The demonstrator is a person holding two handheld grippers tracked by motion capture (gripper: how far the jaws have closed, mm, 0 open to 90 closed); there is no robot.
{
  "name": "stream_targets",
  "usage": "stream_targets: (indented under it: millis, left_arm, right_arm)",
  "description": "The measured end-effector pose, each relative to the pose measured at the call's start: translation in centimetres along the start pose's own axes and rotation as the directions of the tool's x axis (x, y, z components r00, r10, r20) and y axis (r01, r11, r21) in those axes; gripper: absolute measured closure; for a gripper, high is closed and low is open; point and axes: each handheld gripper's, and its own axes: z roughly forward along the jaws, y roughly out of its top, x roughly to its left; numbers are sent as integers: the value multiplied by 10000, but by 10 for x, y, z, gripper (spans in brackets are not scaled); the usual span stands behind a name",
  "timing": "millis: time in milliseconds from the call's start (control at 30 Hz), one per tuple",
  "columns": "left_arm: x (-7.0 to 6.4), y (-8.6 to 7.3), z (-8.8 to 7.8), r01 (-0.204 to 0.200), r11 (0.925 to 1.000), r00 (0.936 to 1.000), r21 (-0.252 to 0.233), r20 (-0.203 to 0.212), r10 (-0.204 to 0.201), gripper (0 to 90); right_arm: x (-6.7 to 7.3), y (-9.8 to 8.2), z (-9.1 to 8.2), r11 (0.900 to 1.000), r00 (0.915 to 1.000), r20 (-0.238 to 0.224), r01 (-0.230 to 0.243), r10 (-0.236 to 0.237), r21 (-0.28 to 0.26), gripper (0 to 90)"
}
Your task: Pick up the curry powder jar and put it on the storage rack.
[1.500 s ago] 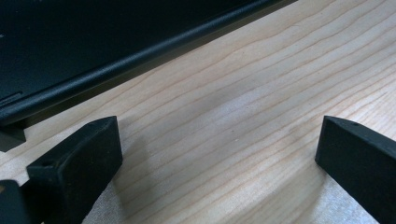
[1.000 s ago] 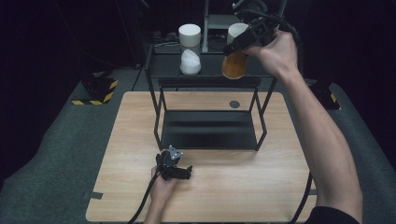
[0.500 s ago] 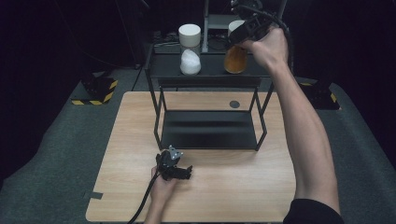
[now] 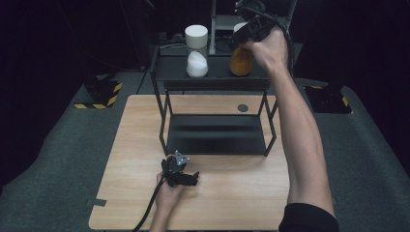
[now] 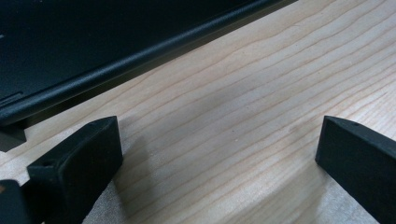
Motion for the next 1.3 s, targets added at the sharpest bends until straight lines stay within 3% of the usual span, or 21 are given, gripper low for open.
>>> stream_targets:
  millis: [367,600,1100,1167,1300]
  left_arm:
    - [0,0,0,3,10000,10000,3,-5,-3,6]
    - [0,0,0,4,10000,10000,1,-3,-4,6]
    - [0,0,0,-1,10000,10000,-1,-4,1,6]
    - [0,0,0,6,10000,10000,2,1,-6,5]
    - [0,0,0,7,10000,10000,1,2,-7,6]
  right_arm:
    - [-2,4,1,9999,10000,-68,-35,36,149,342]
    - [-13,4,2,9990,9986,-354,-381,389,217,341]
    - [-14,4,2,9991,9986,-392,-357,366,234,335]
    - [-13,4,2,9992,9987,-389,-311,321,244,318]
    - [-12,0,-2,9996,9988,-400,-287,284,-74,138]
